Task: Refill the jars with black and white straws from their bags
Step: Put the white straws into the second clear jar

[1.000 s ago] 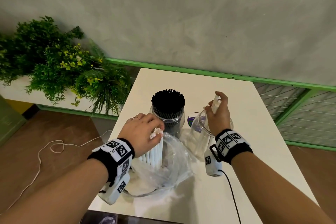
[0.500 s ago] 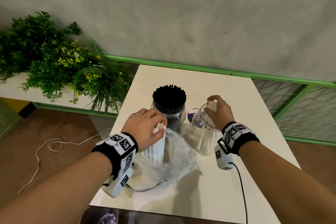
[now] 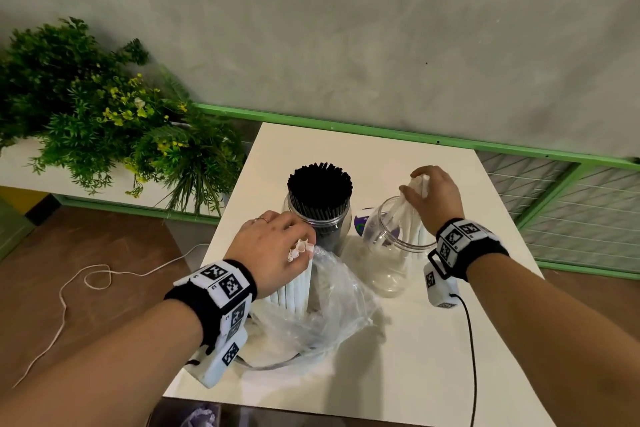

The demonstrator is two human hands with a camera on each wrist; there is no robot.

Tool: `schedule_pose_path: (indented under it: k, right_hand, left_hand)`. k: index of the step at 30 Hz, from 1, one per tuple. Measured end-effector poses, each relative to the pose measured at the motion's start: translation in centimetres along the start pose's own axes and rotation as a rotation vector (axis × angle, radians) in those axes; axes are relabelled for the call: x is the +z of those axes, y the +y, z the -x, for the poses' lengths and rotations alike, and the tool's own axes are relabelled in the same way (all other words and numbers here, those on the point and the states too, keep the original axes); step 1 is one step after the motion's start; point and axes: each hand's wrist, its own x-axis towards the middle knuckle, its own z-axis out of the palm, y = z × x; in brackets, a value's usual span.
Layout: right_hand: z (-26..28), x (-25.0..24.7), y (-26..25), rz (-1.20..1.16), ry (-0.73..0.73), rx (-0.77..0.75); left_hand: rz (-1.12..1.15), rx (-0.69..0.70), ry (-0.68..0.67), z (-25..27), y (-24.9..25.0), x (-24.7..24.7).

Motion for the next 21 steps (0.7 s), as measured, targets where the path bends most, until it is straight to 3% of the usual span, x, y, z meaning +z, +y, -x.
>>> schedule_pose_path:
  k: [3, 7, 15, 21]
  right_hand:
    - [-0.4, 0.5, 1.1, 0.136, -0.055, 0.017]
    - [-0.4, 0.8, 1.4, -0.008, -0.200, 0.146]
    - [0.9, 1.2, 1.0, -0.320, 0.140, 0.244]
    - [0.3, 1.2, 1.8, -0.145, -0.029, 0.126]
  left_hand:
    - [0.011, 0.006, 0.005, 0.0, 0.2, -0.1]
    - [-0.005, 0.003, -0.006, 0.0, 0.3, -0.2]
    - [0.003, -0.004, 0.001, 0.4, 0.3, -0.2]
    - [0.002, -0.007, 0.000, 0.5, 0.3, -0.3]
